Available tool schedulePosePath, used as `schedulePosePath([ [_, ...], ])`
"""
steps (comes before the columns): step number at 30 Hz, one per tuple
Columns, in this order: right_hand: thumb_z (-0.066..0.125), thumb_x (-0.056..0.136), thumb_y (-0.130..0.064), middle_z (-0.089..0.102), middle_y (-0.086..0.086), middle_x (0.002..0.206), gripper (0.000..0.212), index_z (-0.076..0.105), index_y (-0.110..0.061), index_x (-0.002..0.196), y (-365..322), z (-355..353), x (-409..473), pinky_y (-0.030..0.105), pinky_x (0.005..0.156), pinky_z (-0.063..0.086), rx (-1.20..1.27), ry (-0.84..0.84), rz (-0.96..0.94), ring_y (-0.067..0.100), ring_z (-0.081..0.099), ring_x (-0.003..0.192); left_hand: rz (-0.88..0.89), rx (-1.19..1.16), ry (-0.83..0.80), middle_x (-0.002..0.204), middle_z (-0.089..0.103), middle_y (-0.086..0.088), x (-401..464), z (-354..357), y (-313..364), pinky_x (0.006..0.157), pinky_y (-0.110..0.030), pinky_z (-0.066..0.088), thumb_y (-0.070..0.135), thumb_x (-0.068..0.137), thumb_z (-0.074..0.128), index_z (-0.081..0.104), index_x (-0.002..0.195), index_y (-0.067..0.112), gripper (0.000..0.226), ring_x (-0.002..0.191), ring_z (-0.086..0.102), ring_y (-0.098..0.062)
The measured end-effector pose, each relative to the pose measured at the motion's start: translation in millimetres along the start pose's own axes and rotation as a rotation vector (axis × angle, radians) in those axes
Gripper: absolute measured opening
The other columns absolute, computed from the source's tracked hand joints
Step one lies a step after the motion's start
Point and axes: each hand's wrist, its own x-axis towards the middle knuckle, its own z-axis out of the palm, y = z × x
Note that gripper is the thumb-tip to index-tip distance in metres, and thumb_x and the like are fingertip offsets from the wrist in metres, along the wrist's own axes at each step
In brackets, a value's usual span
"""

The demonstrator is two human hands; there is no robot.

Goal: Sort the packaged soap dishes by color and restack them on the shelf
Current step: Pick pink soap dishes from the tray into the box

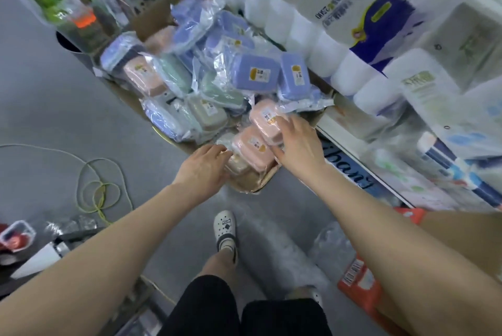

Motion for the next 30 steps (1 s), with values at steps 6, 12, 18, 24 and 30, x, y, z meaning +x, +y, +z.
schedulePosePath([
  [6, 0.063, 0.082, -0.061, 0.035, 0.023, 0.144, 0.091, 0.025, -0.015, 0.151, -15.9, 39.8, 61.1, 0.049, 0.101, 0.034, -0.106, -0.097, 0.175, 0.040, 0.042, 0.126, 0.108, 0.004, -0.043, 0.113, 0.065, -0.013, 37.9, 22.7, -40.1, 0.087, -0.039, 0.053, 0.018, 0.067, 0.081, 0.065, 0.114, 0.008, 0.051, 0.097, 0.063, -0.034],
  [12, 0.065, 0.076, -0.061, 0.045, 0.025, 0.136, 0.093, 0.027, -0.019, 0.149, -6.9, 34.8, 59.6, 0.047, 0.089, 0.042, -0.067, 0.023, 0.168, 0.040, 0.051, 0.114, 0.121, -0.019, -0.070, 0.118, 0.062, -0.015, 51.0, 33.8, -53.2, 0.092, -0.042, 0.051, 0.013, 0.067, 0.078, 0.063, 0.119, 0.006, 0.054, 0.106, 0.060, -0.036],
  [18, 0.069, 0.073, -0.054, 0.041, 0.018, 0.137, 0.092, 0.027, -0.023, 0.148, 16.2, 5.3, 18.1, 0.045, 0.086, 0.044, -0.074, 0.074, 0.171, 0.036, 0.053, 0.106, 0.138, 0.007, -0.078, 0.124, 0.059, -0.016, 70.6, 31.1, -41.3, 0.096, -0.042, 0.049, 0.016, 0.061, 0.084, 0.058, 0.124, 0.007, 0.069, 0.114, 0.057, -0.035],
  [24, 0.066, 0.074, -0.045, 0.049, 0.019, 0.126, 0.086, 0.029, -0.019, 0.147, 39.9, 24.9, -1.9, 0.046, 0.086, 0.043, -0.056, -0.077, 0.216, 0.039, 0.053, 0.103, 0.282, 0.189, -0.205, 0.159, 0.017, -0.014, 118.8, 49.2, -16.4, 0.121, -0.038, 0.012, 0.041, 0.083, 0.068, 0.018, 0.151, 0.007, 0.091, 0.148, 0.012, -0.030],
  [30, 0.060, 0.082, -0.053, 0.052, 0.017, 0.126, 0.081, 0.032, -0.017, 0.148, 42.4, 37.8, -1.1, 0.044, 0.089, 0.040, -0.107, -0.075, 0.205, 0.038, 0.052, 0.107, 0.357, 0.316, -0.291, 0.152, 0.030, -0.010, 145.6, 59.8, -6.4, 0.120, -0.040, 0.012, 0.054, 0.082, 0.063, 0.015, 0.151, 0.009, 0.096, 0.142, 0.025, -0.028],
])
